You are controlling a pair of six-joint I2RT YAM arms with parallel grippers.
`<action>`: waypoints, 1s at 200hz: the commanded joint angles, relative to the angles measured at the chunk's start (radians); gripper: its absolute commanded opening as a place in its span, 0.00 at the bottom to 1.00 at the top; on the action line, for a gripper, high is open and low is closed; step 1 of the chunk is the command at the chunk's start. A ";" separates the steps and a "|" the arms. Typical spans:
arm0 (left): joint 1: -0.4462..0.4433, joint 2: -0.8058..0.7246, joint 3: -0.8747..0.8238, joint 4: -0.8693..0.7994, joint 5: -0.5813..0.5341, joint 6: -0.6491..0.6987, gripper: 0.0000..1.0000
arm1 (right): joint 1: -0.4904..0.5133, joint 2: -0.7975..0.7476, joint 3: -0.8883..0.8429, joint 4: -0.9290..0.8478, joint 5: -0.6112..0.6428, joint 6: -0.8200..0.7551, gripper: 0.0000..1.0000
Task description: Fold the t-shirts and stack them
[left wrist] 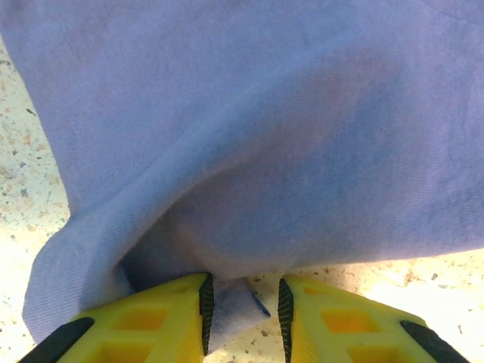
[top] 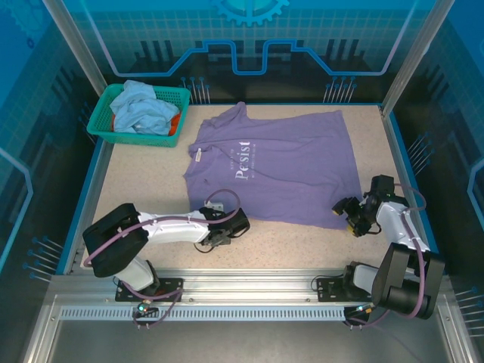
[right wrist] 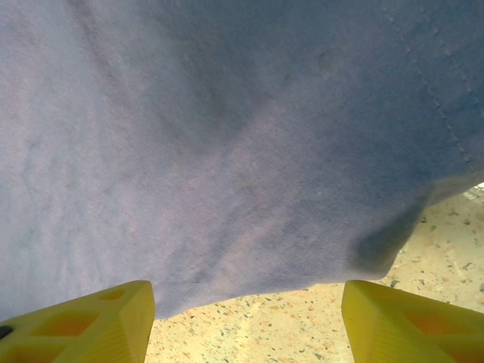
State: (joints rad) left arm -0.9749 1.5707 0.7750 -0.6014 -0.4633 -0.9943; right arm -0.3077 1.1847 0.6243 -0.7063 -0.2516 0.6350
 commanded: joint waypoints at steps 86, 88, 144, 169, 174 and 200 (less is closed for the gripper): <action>0.018 -0.108 -0.064 0.029 0.081 0.060 0.00 | -0.016 -0.041 0.059 -0.126 0.175 0.060 0.64; 0.018 -0.116 -0.064 0.029 0.085 0.064 0.00 | -0.020 -0.040 0.060 -0.132 0.179 0.062 0.64; 0.018 -0.262 -0.090 0.095 0.201 0.189 0.00 | -0.239 -0.032 0.080 -0.212 0.187 0.090 0.56; 0.019 -0.263 -0.081 0.130 0.260 0.251 0.00 | -0.260 0.020 0.087 -0.213 0.216 0.103 0.55; 0.019 -0.263 -0.077 0.132 0.273 0.262 0.00 | -0.266 0.030 0.083 -0.200 0.216 0.100 0.54; 0.019 -0.281 -0.113 0.169 0.282 0.274 0.00 | -0.310 0.088 0.064 -0.114 0.144 0.049 0.49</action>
State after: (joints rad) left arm -0.9619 1.3151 0.7006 -0.4786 -0.2333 -0.7792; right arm -0.5724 1.2282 0.6865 -0.8673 -0.0601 0.7151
